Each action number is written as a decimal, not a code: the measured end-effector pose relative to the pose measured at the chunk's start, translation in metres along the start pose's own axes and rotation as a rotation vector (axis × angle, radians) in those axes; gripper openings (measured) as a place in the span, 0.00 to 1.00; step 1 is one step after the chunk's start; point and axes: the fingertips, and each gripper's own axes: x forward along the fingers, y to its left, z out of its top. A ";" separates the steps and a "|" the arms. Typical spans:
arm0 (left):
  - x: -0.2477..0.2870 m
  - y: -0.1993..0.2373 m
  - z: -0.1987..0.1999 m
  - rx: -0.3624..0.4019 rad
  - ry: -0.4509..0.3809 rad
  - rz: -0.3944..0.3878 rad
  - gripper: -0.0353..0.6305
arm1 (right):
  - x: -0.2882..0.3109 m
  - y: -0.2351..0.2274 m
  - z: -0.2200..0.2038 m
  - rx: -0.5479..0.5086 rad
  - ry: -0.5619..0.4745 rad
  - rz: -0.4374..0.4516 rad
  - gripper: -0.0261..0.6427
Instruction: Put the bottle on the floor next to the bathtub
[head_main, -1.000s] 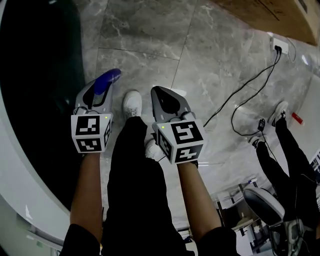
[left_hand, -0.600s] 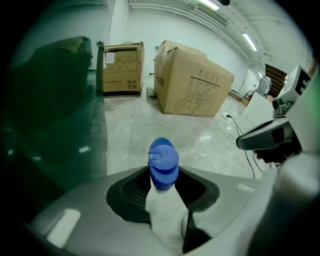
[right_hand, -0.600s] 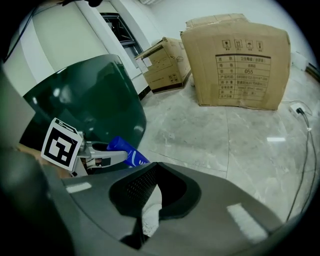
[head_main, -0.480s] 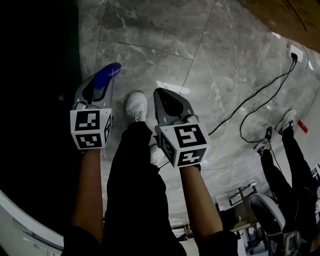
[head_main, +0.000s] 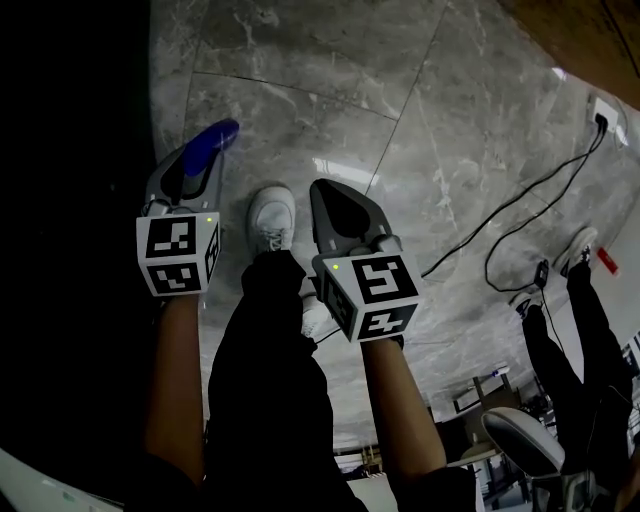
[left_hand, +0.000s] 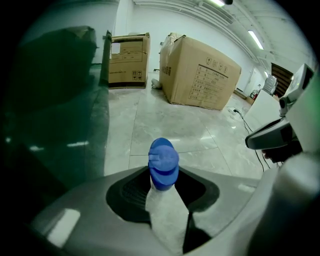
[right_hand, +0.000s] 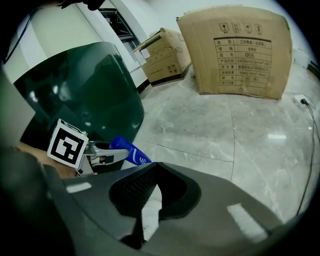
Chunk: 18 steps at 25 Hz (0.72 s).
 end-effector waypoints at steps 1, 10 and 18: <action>0.002 0.001 -0.002 -0.007 0.001 0.000 0.28 | 0.001 0.000 -0.001 0.000 0.001 0.000 0.07; 0.007 -0.004 -0.001 0.005 -0.017 -0.011 0.28 | 0.005 -0.002 -0.006 0.001 0.001 0.001 0.07; 0.009 -0.007 -0.003 0.024 -0.013 -0.029 0.28 | 0.005 0.001 -0.006 0.003 -0.002 0.003 0.07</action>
